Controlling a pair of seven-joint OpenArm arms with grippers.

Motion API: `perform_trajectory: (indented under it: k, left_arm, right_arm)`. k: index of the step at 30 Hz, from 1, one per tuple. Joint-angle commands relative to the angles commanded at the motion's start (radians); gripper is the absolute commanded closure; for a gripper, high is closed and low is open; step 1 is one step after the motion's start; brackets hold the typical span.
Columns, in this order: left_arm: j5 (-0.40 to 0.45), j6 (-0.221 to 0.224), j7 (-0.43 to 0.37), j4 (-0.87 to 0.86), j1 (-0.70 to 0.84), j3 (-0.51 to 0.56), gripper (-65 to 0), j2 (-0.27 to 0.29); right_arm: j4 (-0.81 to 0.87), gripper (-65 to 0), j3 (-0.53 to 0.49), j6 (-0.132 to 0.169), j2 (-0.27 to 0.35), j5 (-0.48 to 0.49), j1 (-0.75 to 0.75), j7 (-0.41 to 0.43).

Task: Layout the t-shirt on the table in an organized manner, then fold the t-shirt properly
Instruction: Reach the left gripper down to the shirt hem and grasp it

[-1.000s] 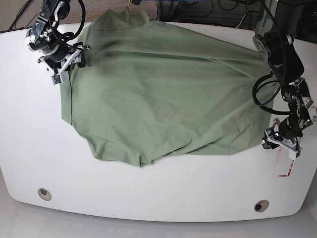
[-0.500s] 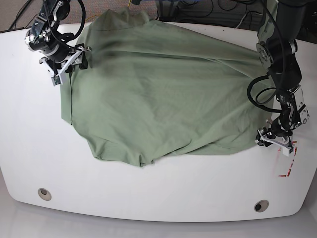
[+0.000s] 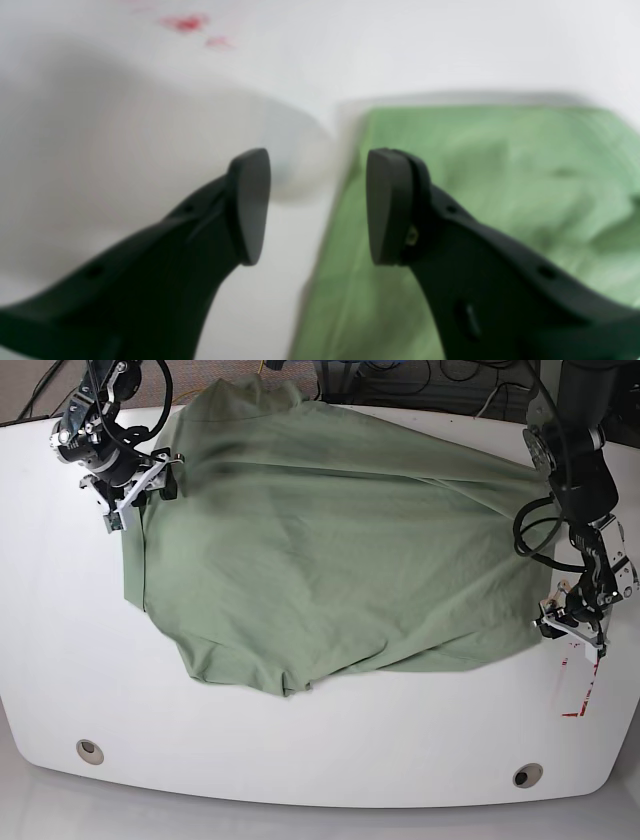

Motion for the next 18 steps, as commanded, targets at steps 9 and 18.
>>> perform_trajectory:
  k: [9, 18]
  left_arm:
    - [0.006, -0.005, 0.012, -0.015, -0.002, 0.057, -29.2, 0.002]
    - [0.002, -0.011, -0.023, -0.218, -0.094, 0.11, -29.3, 0.043]
  right_arm:
    - [0.0, -33.5, 0.0, 0.0, 0.0, 0.0, 0.009, 0.0]
    - [0.0, -33.5, 0.0, 0.0, 0.0, 0.0, 0.014, 0.0]
